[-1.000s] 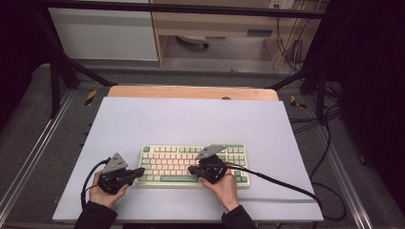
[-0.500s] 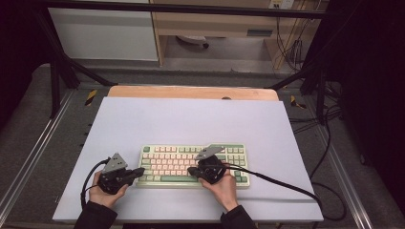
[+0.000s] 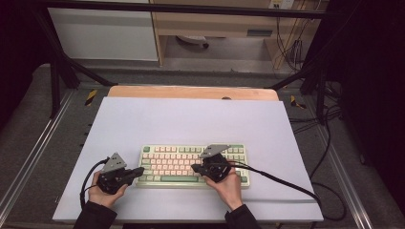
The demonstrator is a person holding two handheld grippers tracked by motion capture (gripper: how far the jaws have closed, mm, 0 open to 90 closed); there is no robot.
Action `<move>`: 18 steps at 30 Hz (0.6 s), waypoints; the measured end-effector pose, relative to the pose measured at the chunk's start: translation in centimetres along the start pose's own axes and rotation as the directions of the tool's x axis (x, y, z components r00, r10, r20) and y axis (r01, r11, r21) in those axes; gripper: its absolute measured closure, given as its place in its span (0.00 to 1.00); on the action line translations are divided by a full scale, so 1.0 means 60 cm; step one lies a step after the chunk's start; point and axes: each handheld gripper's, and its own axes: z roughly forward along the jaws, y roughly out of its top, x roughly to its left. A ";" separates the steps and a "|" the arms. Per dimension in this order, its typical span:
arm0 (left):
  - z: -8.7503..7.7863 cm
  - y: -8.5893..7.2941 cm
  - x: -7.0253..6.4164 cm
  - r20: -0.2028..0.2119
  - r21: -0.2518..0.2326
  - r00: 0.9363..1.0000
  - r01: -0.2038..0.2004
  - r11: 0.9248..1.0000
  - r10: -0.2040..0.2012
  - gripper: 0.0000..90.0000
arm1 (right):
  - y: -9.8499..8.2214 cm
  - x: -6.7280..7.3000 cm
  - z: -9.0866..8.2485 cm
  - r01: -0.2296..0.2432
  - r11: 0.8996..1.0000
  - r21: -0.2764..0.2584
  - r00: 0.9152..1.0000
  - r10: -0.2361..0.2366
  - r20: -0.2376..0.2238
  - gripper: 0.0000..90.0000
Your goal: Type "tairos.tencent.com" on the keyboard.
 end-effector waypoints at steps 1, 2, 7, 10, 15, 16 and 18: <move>-0.001 0.001 0.000 0.002 -0.004 1.000 0.001 1.000 -0.001 1.00 | -0.001 -0.003 -0.005 -0.006 1.000 -0.001 1.000 0.006 0.003 1.00; -0.002 0.001 0.000 0.003 -0.007 1.000 0.001 1.000 -0.001 1.00 | -0.002 -0.007 -0.011 -0.013 1.000 -0.004 1.000 0.013 0.010 1.00; -0.008 0.002 0.004 0.017 -0.017 1.000 0.001 1.000 0.000 0.95 | -0.010 -0.024 -0.039 -0.025 0.999 -0.022 0.999 0.026 0.040 0.94; -0.009 0.003 0.005 0.021 -0.013 1.000 -0.002 1.000 0.002 0.90 | -0.018 -0.035 -0.057 -0.032 0.999 -0.043 0.998 0.035 0.058 0.85; -0.012 0.003 0.009 0.015 -0.020 1.000 -0.001 1.000 0.001 0.75 | -0.038 -0.055 -0.083 -0.055 0.997 -0.059 0.995 0.059 0.079 0.66; -0.013 0.003 0.011 0.010 -0.021 1.000 -0.001 1.000 0.001 0.70 | -0.042 -0.059 -0.088 -0.062 0.996 -0.058 0.994 0.067 0.084 0.61; -0.014 0.002 0.013 0.005 -0.022 1.000 0.003 1.000 -0.003 0.63 | -0.052 -0.067 -0.098 -0.072 0.995 -0.066 0.992 0.078 0.096 0.54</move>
